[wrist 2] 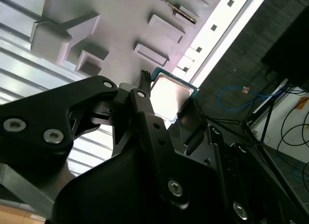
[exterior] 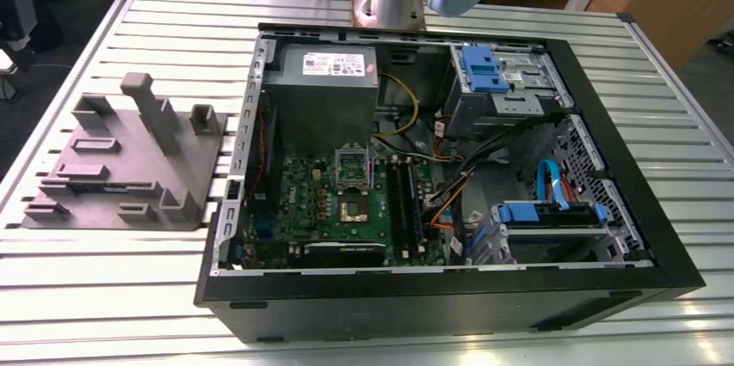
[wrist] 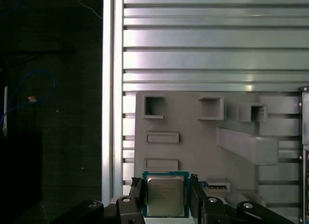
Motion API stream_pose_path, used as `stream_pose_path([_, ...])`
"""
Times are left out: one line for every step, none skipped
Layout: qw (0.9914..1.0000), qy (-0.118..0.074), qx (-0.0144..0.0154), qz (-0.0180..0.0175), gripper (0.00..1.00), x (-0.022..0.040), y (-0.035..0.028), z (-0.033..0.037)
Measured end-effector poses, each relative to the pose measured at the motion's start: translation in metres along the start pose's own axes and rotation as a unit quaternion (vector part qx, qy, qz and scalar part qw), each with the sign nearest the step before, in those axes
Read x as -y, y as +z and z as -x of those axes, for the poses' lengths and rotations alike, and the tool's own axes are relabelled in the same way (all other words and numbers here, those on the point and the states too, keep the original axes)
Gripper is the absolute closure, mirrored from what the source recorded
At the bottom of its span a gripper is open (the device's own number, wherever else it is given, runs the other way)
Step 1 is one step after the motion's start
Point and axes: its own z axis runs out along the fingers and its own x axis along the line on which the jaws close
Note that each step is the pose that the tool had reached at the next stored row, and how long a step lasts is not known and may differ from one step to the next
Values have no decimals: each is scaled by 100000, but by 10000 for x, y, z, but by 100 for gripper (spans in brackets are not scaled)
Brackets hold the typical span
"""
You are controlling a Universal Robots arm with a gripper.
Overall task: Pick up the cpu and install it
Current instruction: 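Pick up the cpu and move it towards the insertion slot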
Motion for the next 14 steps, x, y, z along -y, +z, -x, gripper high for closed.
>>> stream_pose_path([100000, 1, -3, -3, 53, 0, -12, 0])
stream_pose_path([100000, 1, -2, -1, 53, -1, -24, 0])
stream_pose_path([100000, 3, -5, -3, 53, -1, -35, -1])
stream_pose_path([100000, 3, -4, -4, 53, -2, -45, -1])
stream_pose_path([100000, 2, 1, -4, 53, -2, -57, -1])
stream_pose_path([100000, 4, -5, -8, 53, -2, -71, -1])
stream_pose_path([100000, 4, -1, -11, 53, -3, -83, -1])
stream_pose_path([100000, 2, 3, -11, 53, -3, -95, -1])
stream_pose_path([100000, 4, -1, -16, 53, -4, -109, -1])
stream_pose_path([100000, 3, 4, -15, 53, -4, -121, -1])
stream_pose_path([100000, 3, -1, -19, 53, -4, -135, -1])
stream_pose_path([100000, 4, -3, -21, 53, -5, -148, -1])
stream_pose_path([100000, 3, -1, -21, 53, -5, -163, -2])
stream_pose_path([100000, 4, -7, -25, 53, -5, -177, -2])
